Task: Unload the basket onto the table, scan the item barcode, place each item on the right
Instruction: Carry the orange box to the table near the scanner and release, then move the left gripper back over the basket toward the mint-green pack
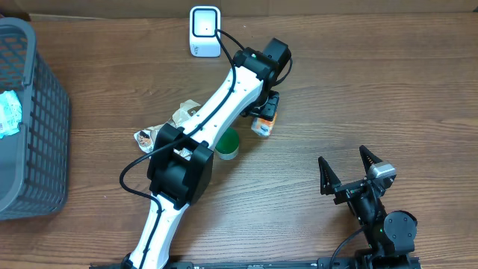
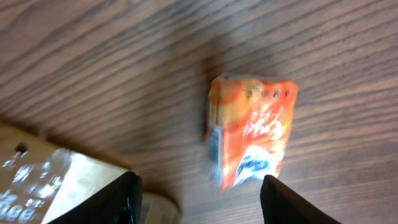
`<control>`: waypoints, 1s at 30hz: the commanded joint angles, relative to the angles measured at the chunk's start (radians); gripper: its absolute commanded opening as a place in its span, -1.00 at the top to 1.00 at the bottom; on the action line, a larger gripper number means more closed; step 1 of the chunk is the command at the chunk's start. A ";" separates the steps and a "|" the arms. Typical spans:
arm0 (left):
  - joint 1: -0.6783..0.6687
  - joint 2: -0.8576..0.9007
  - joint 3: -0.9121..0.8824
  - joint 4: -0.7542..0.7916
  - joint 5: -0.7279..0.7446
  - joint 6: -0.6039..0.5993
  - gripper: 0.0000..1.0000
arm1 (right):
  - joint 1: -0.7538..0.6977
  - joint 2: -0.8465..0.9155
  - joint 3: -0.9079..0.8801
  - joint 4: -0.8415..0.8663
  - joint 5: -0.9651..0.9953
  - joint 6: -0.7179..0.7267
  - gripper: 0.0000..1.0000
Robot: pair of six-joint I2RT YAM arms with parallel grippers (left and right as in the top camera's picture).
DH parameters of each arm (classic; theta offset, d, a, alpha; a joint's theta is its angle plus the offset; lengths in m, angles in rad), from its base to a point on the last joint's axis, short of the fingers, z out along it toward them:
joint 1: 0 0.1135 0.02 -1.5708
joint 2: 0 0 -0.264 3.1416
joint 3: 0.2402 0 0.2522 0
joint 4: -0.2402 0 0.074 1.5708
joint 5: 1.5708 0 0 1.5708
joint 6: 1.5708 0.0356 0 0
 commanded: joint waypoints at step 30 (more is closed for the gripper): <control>1.232 -0.236 0.506 -0.196 -0.019 0.068 -0.01 | -0.005 -0.008 -0.011 0.005 -0.002 0.002 -1.00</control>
